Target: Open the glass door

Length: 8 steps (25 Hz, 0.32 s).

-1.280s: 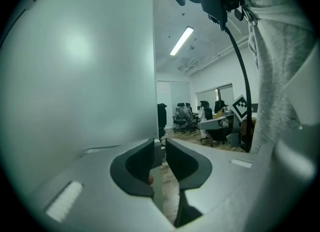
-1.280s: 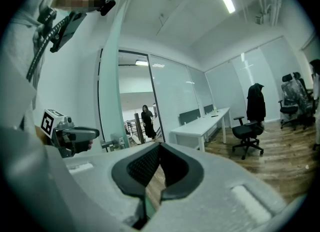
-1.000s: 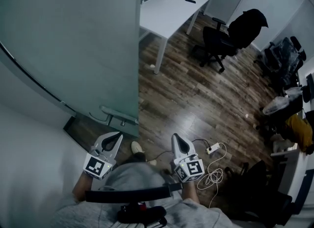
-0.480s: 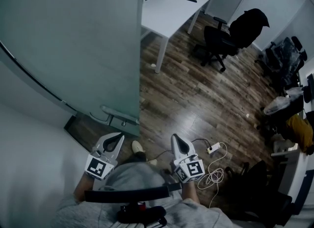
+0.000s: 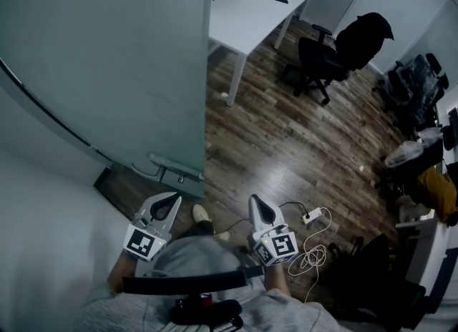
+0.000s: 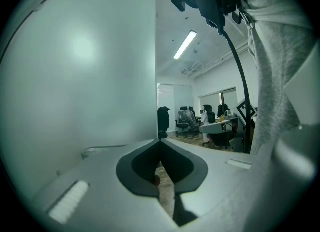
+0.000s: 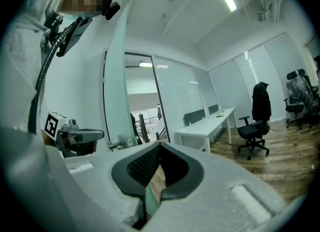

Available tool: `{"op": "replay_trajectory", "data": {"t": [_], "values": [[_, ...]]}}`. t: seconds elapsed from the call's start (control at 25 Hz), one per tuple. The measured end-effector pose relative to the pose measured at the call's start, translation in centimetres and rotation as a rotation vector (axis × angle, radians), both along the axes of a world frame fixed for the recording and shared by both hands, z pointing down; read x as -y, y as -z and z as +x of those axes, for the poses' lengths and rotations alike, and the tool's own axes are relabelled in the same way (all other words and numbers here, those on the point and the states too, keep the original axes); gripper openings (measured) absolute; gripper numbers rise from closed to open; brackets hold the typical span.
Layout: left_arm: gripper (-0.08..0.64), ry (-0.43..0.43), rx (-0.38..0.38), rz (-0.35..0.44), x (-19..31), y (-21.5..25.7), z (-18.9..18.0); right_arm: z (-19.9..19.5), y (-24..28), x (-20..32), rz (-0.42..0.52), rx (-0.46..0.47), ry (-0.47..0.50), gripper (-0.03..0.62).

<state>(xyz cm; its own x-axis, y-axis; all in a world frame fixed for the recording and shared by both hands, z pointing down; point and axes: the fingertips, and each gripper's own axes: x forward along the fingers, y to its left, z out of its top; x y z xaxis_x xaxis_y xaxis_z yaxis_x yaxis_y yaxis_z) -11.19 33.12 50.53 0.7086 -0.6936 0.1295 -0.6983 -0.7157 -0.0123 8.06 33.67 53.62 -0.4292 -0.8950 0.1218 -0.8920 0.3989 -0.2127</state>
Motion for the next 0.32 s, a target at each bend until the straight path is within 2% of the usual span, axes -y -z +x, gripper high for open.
{"op": "replay_trajectory", "data": {"t": [0.32], "values": [[0.003, 0.006, 0.001, -0.016, 0.11, -0.40, -0.16, -0.10, -0.07, 0.20, -0.005, -0.005, 0.002, 0.002]]}}
